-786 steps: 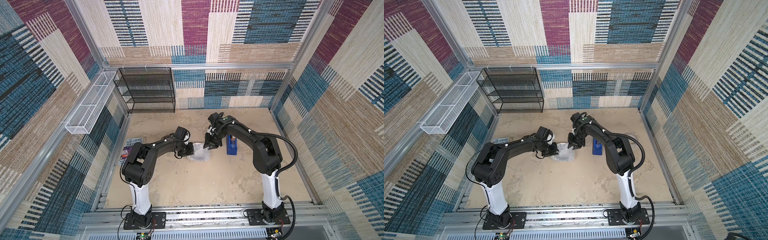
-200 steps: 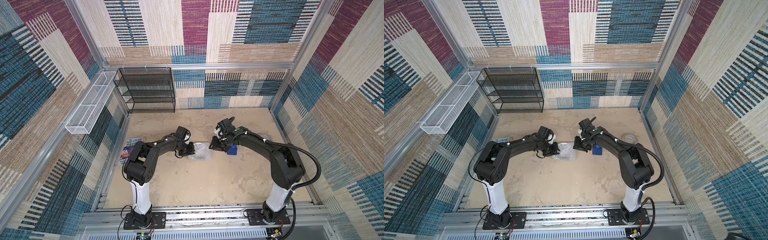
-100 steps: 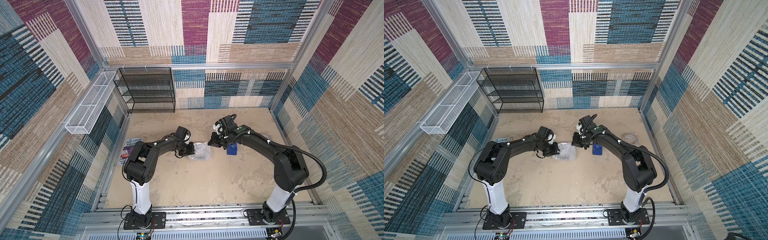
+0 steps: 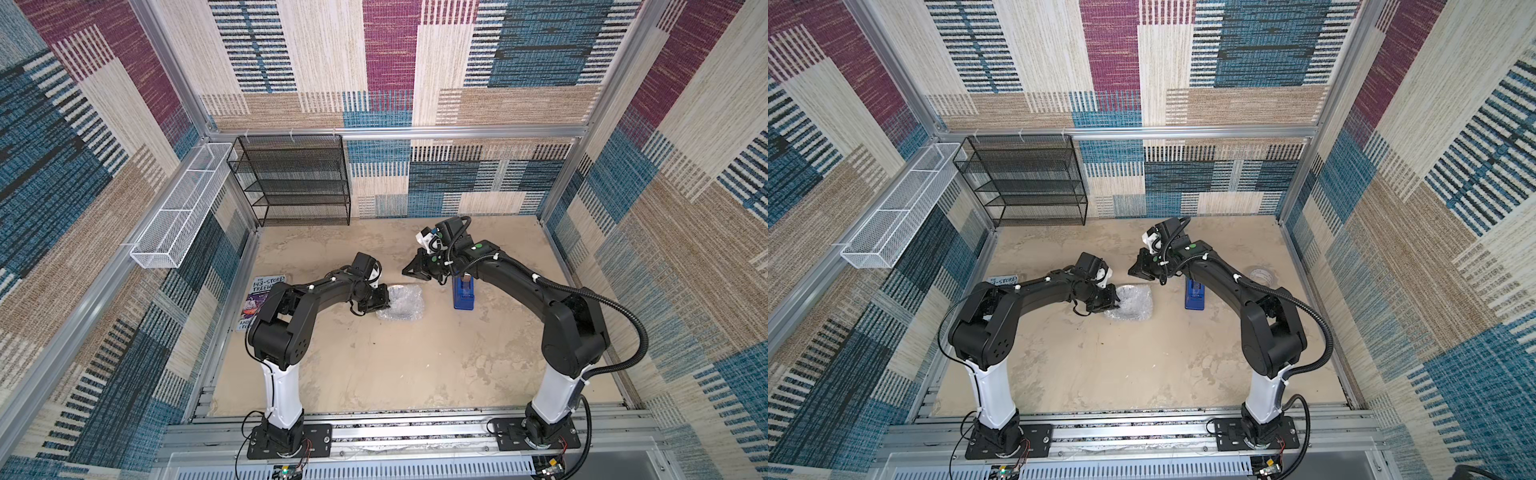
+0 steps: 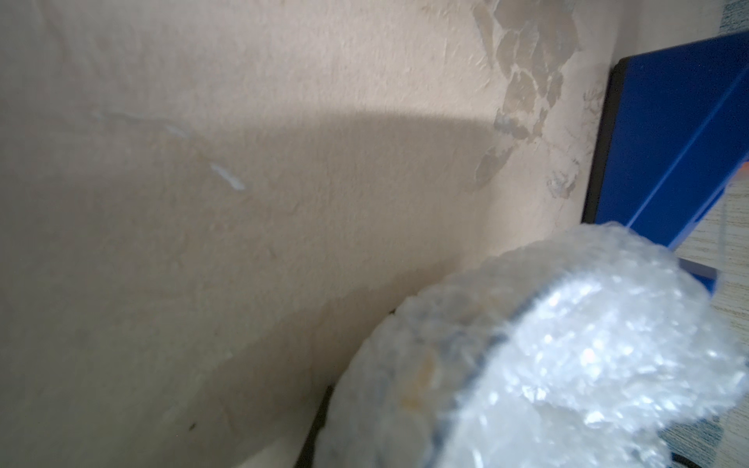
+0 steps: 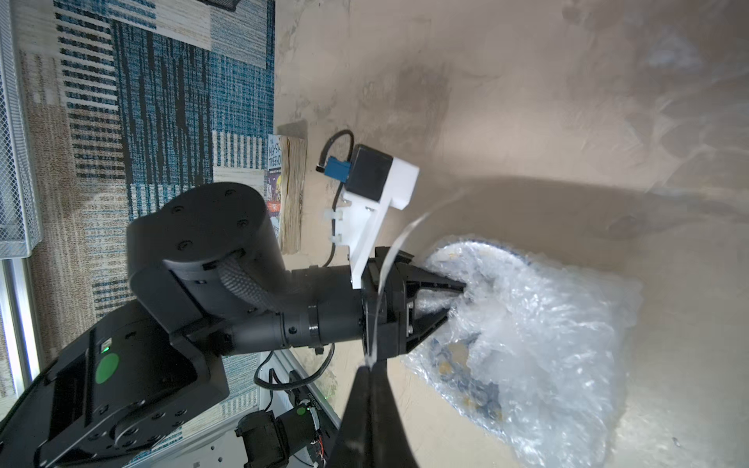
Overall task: Wrap bowls in bubble wrap
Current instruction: Stick the tape on the bubble wrap.
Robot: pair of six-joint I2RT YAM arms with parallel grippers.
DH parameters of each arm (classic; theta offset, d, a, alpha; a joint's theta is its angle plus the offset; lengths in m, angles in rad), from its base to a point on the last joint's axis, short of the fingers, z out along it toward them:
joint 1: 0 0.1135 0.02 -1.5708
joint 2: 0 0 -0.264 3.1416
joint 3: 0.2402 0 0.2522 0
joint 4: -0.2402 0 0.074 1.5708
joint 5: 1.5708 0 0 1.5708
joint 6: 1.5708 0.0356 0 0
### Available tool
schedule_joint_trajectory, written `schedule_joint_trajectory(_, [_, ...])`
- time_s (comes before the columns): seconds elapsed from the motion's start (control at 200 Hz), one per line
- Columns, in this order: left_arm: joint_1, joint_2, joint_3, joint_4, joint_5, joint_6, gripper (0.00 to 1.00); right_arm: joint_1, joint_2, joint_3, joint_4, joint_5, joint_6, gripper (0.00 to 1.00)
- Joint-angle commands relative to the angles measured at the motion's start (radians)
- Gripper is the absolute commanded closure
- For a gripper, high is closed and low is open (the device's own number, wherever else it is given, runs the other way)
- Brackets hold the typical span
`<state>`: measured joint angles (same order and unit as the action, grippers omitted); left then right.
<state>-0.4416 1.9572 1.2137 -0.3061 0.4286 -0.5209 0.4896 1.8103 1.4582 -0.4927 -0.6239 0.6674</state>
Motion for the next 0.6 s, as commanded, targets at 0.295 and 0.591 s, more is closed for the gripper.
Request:
schedule_joint_trajectory(0.295, [-0.002, 0.014, -0.004, -0.026, -0.056, 0.02, 1.0, 0.018, -0.007, -0.268, 0.084, -0.058, 0.089, 1.0])
schedule_joint_trajectory(0.591, [-0.002, 0.017, -0.006, -0.024, -0.054, 0.016, 1.0, 0.02, 0.113, -0.181, -0.092, 0.07, 0.065, 1.0])
